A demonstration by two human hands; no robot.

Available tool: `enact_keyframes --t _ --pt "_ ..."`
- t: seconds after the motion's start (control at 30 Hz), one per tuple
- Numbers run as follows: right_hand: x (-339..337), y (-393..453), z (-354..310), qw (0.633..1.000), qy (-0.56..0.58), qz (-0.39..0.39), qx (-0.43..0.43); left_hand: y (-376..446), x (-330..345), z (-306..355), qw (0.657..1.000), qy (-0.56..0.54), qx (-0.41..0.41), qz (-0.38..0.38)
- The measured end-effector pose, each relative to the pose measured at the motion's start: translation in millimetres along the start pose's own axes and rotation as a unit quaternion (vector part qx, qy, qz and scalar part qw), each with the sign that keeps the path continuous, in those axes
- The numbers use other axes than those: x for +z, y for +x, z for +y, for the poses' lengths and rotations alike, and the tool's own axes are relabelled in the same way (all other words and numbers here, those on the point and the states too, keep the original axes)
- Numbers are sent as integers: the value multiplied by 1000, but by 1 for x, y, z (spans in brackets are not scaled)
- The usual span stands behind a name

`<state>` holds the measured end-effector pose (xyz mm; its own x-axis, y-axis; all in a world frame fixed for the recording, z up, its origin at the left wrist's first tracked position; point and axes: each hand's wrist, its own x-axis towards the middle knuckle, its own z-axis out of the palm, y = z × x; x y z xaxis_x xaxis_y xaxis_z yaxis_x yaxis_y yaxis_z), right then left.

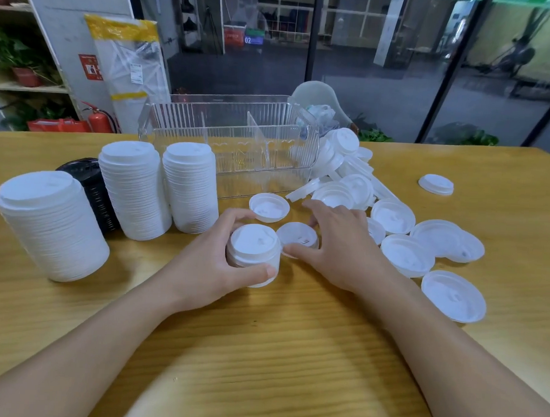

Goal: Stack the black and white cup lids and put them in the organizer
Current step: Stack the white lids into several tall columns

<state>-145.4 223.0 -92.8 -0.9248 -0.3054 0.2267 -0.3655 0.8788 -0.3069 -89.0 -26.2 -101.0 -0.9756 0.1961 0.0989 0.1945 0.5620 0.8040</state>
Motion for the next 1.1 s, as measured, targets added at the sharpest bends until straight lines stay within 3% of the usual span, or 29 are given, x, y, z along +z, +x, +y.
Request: enact_keyframes --t 0.17,0.27,0.4,0.9,1.1 --pt "-19 -3 1 984 156 81 15 2 -5 0 1000 -6 -12 -14" --pt "-24 -12 -13 958 283 38 -24 2 1 0 1000 -25 -11 -4" --pt "-9 -18 -28 962 260 -30 -76 1 6 1 999 -47 -11 7" --pt "-5 -16 -32 978 187 -4 -93 -2 9 7 1000 8 4 21" --pt "-5 -8 -26 951 307 10 -31 -2 9 7 999 4 40 18"
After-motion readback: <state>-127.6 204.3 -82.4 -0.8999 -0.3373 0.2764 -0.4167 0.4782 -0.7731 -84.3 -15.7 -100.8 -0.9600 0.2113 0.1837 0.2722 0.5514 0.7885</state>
